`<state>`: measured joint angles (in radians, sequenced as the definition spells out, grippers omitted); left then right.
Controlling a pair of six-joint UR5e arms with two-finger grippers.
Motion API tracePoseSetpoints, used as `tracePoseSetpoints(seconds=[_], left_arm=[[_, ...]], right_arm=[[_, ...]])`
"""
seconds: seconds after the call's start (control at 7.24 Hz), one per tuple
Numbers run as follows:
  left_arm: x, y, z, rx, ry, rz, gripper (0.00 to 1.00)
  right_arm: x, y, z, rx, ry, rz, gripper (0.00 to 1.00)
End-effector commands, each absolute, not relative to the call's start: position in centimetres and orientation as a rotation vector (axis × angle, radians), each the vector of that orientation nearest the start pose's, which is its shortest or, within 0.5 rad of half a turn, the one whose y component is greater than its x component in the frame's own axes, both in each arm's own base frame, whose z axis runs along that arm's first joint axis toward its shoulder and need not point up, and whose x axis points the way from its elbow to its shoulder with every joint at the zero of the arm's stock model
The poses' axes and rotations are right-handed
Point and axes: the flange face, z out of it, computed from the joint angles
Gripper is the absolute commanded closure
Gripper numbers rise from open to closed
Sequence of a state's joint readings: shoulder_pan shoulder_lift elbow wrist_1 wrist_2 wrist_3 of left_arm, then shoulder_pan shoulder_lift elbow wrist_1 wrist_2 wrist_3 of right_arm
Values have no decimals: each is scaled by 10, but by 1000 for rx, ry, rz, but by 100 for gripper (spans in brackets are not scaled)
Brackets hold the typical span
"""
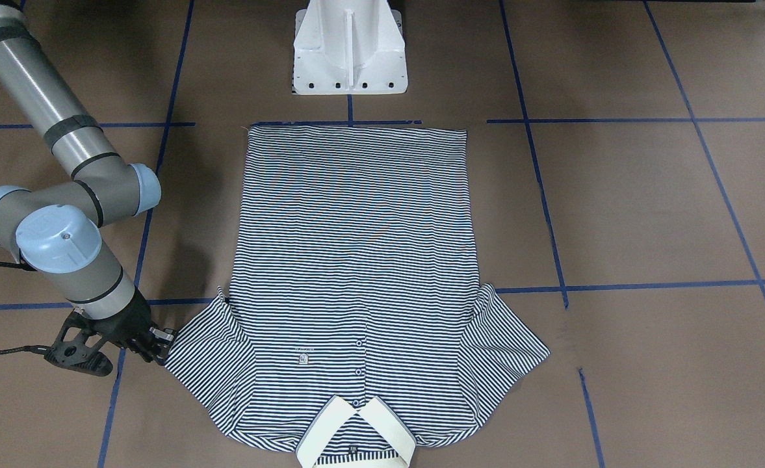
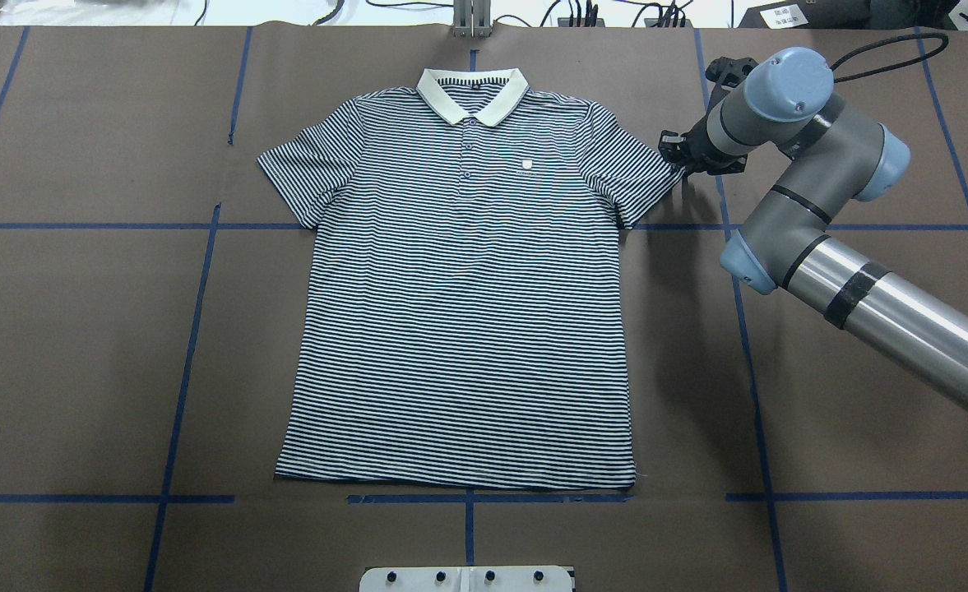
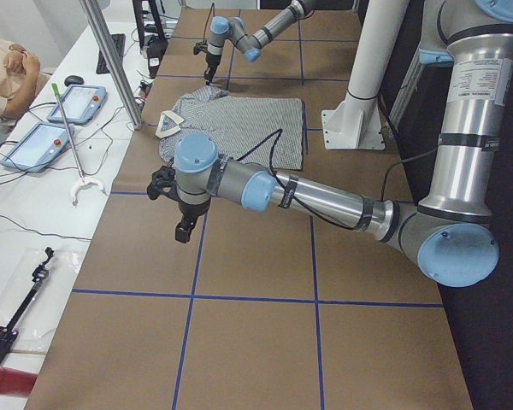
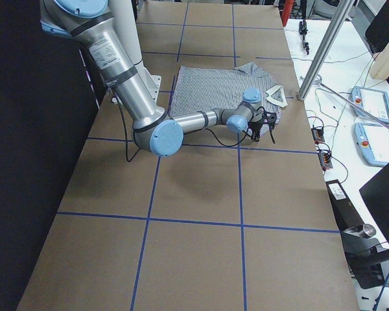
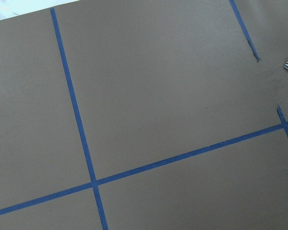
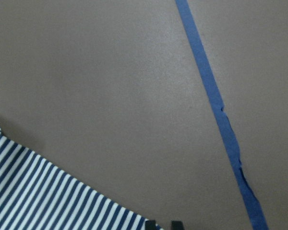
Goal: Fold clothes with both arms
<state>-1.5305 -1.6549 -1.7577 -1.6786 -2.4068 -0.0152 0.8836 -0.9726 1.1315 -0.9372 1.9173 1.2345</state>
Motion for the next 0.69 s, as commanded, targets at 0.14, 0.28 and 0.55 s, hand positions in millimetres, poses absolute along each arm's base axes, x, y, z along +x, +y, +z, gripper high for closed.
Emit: tracePoseSetpoints(seconds=[0.14,0.28,0.55], left_arm=[[-36,-532,506,330,837,181,0],[-36,-532,505,331,839,180,0],[-35,-530,493,340,858,174,0]], right_arm=[[-408,-651,426,200,-864,367,100],[-409,-648,404,209,-891,368,100],[-479,-626,321,170,-971,433,100]])
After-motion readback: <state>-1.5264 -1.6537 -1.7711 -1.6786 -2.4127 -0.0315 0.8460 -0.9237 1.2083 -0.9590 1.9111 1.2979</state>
